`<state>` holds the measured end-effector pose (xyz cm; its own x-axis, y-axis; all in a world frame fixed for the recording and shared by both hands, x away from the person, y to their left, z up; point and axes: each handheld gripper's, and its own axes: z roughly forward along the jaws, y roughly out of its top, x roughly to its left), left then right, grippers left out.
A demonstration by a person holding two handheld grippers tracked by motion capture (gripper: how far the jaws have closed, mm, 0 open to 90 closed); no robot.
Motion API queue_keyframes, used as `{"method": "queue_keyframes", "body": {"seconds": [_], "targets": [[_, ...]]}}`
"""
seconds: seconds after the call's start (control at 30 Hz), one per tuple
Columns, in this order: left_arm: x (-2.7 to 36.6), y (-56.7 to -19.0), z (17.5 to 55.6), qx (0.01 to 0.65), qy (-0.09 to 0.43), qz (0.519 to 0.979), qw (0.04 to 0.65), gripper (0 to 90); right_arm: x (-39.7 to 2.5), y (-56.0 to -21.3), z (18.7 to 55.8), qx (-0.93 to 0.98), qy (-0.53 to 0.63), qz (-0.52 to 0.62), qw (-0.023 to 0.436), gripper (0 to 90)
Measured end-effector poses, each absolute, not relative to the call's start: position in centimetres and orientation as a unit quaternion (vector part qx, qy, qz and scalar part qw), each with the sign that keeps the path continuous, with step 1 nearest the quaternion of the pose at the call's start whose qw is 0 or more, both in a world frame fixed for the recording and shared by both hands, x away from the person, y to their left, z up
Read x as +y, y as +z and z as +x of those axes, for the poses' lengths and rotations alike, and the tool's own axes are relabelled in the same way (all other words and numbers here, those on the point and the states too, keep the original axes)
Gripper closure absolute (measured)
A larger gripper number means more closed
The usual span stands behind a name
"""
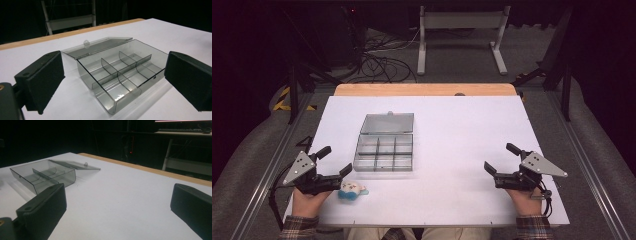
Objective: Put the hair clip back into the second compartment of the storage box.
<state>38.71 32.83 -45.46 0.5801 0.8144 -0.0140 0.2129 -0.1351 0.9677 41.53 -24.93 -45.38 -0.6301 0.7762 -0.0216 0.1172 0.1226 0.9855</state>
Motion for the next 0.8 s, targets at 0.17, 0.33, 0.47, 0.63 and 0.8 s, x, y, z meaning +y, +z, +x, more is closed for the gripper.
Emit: {"method": "queue_keyframes", "body": {"seconds": [0.17,0.33,0.47,0.63,0.8], "targets": [[32.8,-45.5,38.5,0.369,0.267,0.709,0.538,3.3,-24.8,-45.4,41.5,0.697,0.574,0.321,0.286,0.8],[32.8,-45.8,38.5,0.376,0.252,0.725,0.519,4.1,-24.8,-45.4,41.6,0.697,0.572,0.322,0.288,0.8],[32.6,-46.0,38.5,0.376,0.241,0.736,0.508,4.4,-24.9,-45.5,41.5,0.698,0.568,0.324,0.291,0.7],[32.4,-46.3,38.5,0.376,0.229,0.757,0.483,6.1,-24.9,-45.5,41.5,0.700,0.562,0.327,0.296,0.6],[32.4,-46.6,38.5,0.379,0.215,0.770,0.466,6.6,-24.9,-45.5,41.5,0.702,0.560,0.327,0.296,0.6]]}}
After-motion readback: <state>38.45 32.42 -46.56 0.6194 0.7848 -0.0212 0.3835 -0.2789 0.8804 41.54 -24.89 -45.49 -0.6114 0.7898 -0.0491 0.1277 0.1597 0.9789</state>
